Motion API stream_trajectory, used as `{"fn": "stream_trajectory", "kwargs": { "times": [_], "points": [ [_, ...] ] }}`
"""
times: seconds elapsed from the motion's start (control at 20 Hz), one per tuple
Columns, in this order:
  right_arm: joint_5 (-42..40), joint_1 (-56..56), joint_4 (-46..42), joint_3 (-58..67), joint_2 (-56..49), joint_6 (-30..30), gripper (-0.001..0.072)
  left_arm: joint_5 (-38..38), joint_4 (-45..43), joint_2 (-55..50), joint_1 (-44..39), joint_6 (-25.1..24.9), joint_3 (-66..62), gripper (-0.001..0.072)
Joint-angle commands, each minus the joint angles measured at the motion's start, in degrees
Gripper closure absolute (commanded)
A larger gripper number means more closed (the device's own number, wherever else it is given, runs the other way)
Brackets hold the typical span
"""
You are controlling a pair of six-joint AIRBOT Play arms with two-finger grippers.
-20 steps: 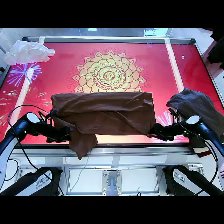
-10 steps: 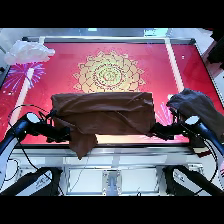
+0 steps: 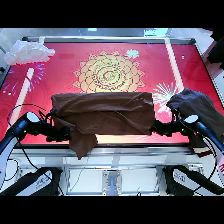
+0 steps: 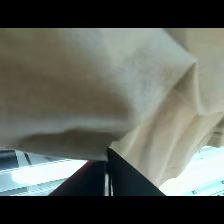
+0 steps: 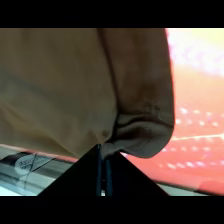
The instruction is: Fold the shirts.
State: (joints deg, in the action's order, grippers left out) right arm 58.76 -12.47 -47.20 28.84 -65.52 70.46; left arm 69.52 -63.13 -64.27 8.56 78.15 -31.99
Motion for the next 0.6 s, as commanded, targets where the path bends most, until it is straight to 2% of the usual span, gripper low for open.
{"fn": "stream_trajectory", "kwargs": {
  "times": [0.0, 0.15, 0.3, 0.55],
  "points": [
    [6.1, -0.1, -0.4, 3.8, 2.0, -1.4, 0.0679, 3.9, -0.1, 0.9, 0.0, -0.7, -4.7, 0.0694],
    [12.4, -0.1, -3.8, 9.1, 5.2, 0.3, 0.0679, 8.0, -0.4, 3.6, 0.0, -2.0, -12.8, 0.0694],
    [13.3, 0.0, -8.0, 13.8, 6.2, 3.7, 0.068, 10.2, -1.3, 4.5, 0.0, -1.5, -20.4, 0.0694],
    [7.5, 0.1, -8.0, 20.7, 5.0, 5.2, 0.0681, -1.3, -9.2, 3.7, 0.0, 3.1, -29.7, 0.0696]
  ]
}}
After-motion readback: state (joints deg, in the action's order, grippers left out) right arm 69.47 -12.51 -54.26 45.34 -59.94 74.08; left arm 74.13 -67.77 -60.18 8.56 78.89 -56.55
